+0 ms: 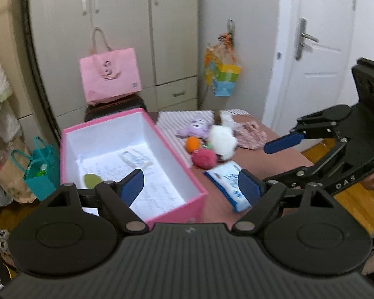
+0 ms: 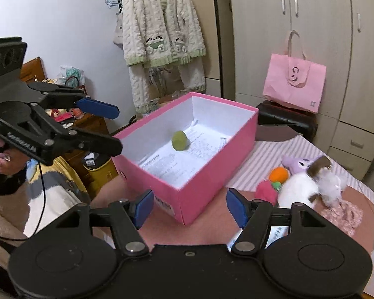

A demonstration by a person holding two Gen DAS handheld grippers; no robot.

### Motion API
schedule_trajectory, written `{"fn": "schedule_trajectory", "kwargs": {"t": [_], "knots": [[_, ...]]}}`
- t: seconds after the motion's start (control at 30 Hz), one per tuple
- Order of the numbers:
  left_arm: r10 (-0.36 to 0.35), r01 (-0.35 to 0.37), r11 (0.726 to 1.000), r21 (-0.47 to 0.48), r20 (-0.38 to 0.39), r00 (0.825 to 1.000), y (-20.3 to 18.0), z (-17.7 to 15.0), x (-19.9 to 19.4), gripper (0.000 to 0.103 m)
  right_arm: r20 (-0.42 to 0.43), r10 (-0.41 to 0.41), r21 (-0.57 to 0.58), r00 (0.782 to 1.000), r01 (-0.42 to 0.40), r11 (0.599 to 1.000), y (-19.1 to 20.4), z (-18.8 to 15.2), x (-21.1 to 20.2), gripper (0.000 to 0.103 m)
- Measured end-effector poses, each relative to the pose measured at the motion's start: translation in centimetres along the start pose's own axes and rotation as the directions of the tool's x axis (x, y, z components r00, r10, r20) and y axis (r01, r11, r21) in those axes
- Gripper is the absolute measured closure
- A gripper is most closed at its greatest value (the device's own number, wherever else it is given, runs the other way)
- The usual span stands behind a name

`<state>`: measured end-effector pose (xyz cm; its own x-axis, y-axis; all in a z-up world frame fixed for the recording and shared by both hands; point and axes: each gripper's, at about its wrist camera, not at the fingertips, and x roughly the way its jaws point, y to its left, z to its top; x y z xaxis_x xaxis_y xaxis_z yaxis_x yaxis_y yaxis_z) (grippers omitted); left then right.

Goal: Organize soft objects
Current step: 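Withdraw both tools from the box toward the wipes pack, then grasp the blue-and-white wet-wipes pack with the left tool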

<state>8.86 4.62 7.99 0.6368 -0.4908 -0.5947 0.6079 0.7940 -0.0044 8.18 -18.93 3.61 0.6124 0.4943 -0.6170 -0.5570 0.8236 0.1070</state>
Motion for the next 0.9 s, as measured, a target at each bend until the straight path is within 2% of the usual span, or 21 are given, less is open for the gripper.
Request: {"fn": "schedule_trajectory", "kwargs": {"t": [0.23,0.3,0.4,0.6,0.67,0.9], "knots": [[-0.094,0.095,0.995,0.036,-0.038,0.995,-3.9,-1.0,1.8,0.020,-0.014,-0.002,-0.018,1.000,0.001,1.000,-0.5,-3.4,-1.7,0.033],[-0.083,0.082,0.996,-0.032,-0.016,0.996,-4.3,-1.4,2.3,0.020,-0.025,-0.011,-0.028,1.000,0.010,1.000,-0.7,-4.2,-1.7,0.032],[-0.087,0.087,0.996,-0.034,-0.010,0.996,-5.8,-1.8,3.4,0.022,-0.031,-0.036,-0.034,0.999,0.035,0.999,-1.5,-5.7,-1.6,0.031],[-0.146,0.145,0.989,-0.022,-0.064,0.987,-8.1,-2.5,6.6,0.024,-0.049,-0.068,-0.008,0.996,0.068,0.998,-3.3,-8.2,-0.6,0.031],[-0.148,0.146,0.989,-0.037,-0.055,0.987,-8.6,-2.9,7.7,0.026,-0.050,-0.077,-0.017,0.996,0.076,0.997,-4.0,-8.8,-0.2,0.031],[-0.135,0.130,0.989,-0.075,-0.064,0.989,-10.0,-3.7,12.3,0.033,0.013,-0.073,-0.072,0.997,0.074,0.995,-6.0,-10.6,2.0,0.031]]}}
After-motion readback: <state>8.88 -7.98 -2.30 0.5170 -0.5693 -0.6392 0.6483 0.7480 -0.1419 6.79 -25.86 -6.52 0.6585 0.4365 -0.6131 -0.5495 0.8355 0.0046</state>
